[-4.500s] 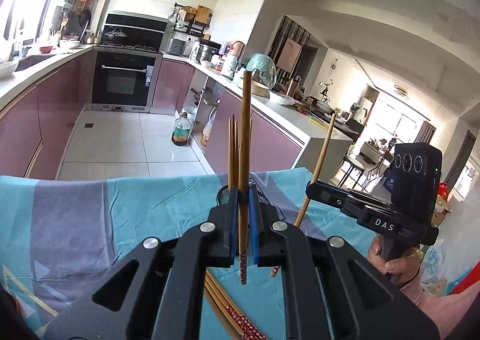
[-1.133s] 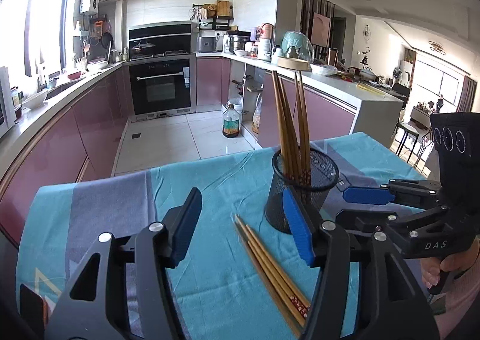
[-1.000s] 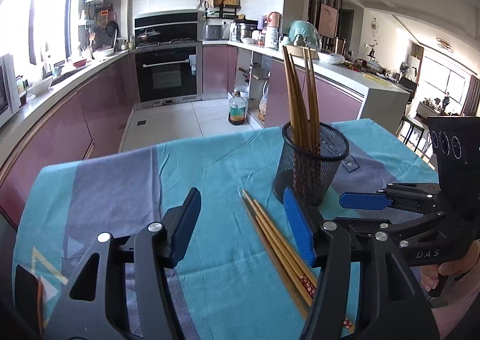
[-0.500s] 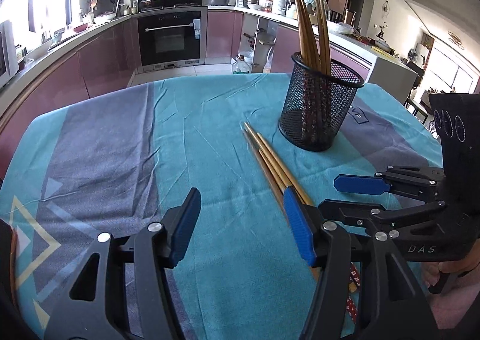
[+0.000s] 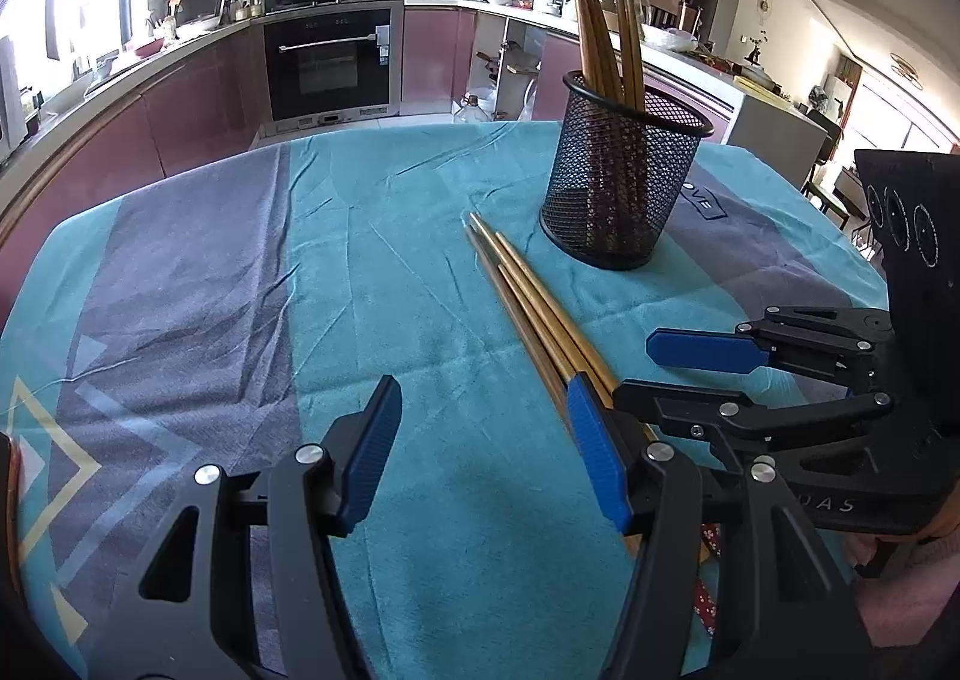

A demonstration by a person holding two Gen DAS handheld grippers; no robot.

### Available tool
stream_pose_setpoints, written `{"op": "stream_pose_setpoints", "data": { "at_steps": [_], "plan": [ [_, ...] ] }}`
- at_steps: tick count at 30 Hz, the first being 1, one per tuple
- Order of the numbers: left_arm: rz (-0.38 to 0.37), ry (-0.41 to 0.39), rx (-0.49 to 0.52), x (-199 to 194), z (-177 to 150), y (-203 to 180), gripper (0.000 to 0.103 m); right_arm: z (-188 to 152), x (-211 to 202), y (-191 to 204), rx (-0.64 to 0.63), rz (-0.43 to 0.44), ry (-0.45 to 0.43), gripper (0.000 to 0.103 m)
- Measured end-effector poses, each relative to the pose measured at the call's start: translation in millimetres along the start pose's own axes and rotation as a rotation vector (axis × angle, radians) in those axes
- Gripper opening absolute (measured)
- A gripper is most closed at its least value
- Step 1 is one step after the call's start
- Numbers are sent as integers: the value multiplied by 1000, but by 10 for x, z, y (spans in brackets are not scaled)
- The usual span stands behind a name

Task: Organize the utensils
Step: 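Lower both open grippers around separate chopsticks on the cloth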

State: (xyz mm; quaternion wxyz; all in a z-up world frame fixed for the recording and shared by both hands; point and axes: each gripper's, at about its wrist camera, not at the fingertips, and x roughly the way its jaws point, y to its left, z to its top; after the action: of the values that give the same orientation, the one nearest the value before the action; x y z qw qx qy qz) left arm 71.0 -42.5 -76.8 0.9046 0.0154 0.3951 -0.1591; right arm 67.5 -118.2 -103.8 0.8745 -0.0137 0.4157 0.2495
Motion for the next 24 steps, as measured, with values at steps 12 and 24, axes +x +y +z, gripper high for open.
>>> {"op": "stream_pose_setpoints", "data": {
  "at_steps": [12, 24],
  "plan": [
    [-13, 17, 23, 99, -21, -79, 58, -17, -2, -3, -12, -49, 16, 30],
    [0, 75, 46, 259, -47, -135, 58, -15, -16, -67, 13, -32, 12, 27]
  ]
}}
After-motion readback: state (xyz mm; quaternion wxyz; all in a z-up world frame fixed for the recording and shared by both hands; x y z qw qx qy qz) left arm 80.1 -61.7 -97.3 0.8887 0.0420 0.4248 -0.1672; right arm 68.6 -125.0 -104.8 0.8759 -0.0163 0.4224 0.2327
